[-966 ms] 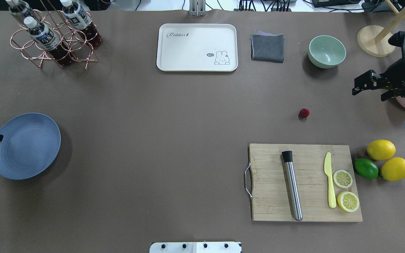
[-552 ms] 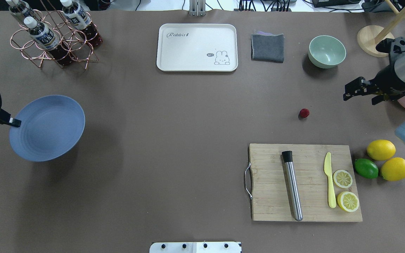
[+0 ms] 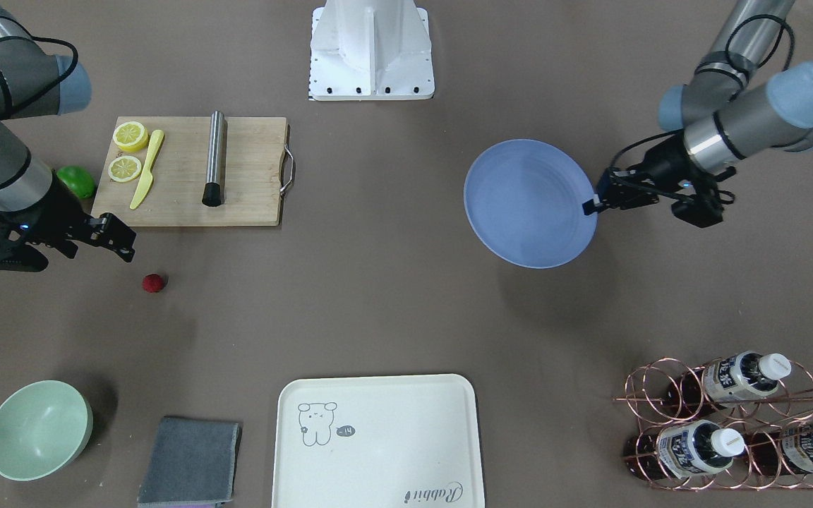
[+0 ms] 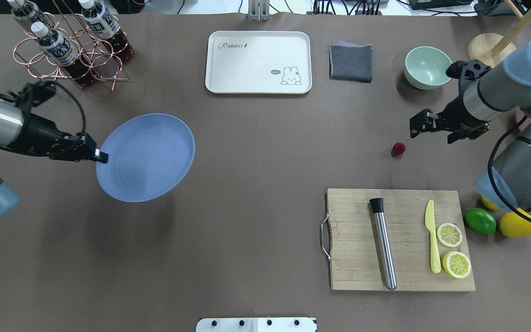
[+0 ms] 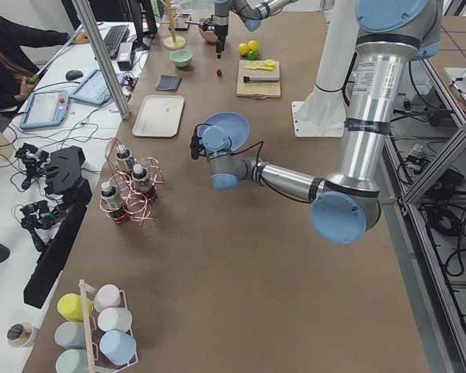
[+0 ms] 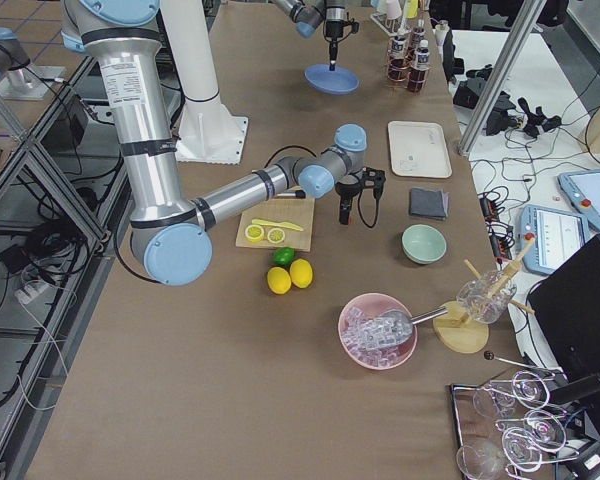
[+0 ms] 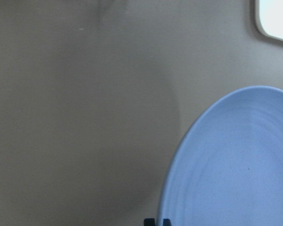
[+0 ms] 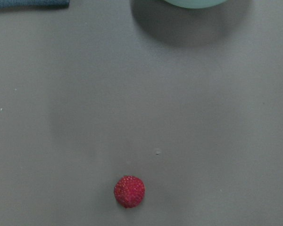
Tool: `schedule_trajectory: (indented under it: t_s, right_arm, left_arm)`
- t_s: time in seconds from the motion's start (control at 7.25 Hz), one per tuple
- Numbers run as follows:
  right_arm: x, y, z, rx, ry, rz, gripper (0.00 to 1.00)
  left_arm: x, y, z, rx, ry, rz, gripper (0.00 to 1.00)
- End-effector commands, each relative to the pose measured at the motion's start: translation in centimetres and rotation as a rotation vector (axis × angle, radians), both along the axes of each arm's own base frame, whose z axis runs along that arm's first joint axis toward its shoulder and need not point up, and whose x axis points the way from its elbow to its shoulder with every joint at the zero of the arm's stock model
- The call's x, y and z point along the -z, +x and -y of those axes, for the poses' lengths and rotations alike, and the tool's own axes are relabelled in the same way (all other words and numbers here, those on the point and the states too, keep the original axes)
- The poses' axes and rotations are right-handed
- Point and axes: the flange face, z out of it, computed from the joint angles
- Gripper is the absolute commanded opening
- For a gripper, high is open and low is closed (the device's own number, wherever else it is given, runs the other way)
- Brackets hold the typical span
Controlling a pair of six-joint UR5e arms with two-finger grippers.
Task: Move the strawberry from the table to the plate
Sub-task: 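Push the blue plate to center with left gripper while right approaches strawberry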
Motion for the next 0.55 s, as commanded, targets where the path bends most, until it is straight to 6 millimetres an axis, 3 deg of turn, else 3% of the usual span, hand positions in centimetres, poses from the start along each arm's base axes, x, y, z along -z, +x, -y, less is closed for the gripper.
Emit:
schedule_trajectory:
  t_s: [0.0,0.14,0.41]
  right_arm:
    - [-1.4,-2.7,1.1,0.004,-0.03,-0.031,1.0]
    - [-3.1,-3.9,1.0,0.019,-0.045,-0.044,1.0]
    - [-4.5,-5.7,2.2,0.026,-0.032,-0.036,1.0]
  left_arm:
    - [9.1,6.0,-2.3,0.035,-0.021,0.042,0.0]
    - [11.1,7.2,-3.3,0.042,-0.022,0.065,0.0]
    - [12.2,8.8,-3.9,0.052,-0.006,0.066,0.0]
